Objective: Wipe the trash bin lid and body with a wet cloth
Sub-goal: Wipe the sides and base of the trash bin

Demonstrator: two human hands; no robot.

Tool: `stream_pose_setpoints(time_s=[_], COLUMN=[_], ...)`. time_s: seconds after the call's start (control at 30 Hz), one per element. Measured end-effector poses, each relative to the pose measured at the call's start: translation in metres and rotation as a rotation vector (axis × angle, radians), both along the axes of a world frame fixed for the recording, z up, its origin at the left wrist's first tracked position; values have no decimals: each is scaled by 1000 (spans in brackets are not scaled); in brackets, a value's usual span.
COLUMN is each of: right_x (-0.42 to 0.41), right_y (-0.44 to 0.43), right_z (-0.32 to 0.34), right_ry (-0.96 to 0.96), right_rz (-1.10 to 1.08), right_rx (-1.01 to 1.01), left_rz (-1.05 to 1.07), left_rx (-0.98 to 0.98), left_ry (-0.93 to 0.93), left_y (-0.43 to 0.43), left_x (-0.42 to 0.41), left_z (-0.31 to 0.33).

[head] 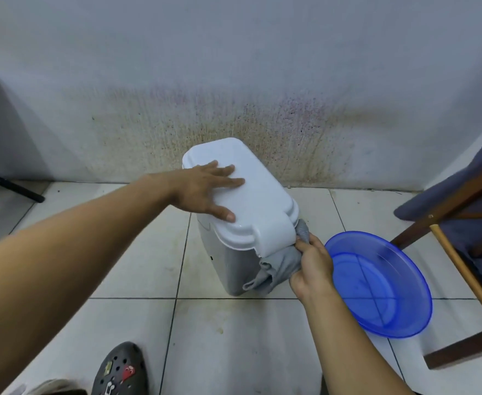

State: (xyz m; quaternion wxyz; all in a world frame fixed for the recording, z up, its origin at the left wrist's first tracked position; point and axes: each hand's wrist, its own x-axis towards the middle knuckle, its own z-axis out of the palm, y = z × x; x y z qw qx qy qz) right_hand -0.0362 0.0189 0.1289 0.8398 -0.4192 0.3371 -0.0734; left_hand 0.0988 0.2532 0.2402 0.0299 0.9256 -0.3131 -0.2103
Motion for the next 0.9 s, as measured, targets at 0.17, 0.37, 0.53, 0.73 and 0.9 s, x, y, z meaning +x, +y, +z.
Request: stream_pose_setpoints(time_s=[0.17, 0.37, 0.53, 0.73, 0.9], right_x=[15, 33, 34, 31, 36], right_y=[-10, -53, -73, -73, -81], right_z=[5, 19, 28, 37, 62], right_ry=[16, 100, 194, 219, 180], right_rz=[-2, 1, -82, -40, 239], right_rx=[-93, -437, -853, -1100, -1378], left_rz=[34, 281, 269, 212, 376], left_rx=[72, 140, 204, -53, -81], left_ry=[-183, -416, -535, -423, -393], left_y=[-13, -69, -103, -59, -73], left_x=[-19, -69, -84, -61, -71], left_z=[-14, -35, -25, -47, -58])
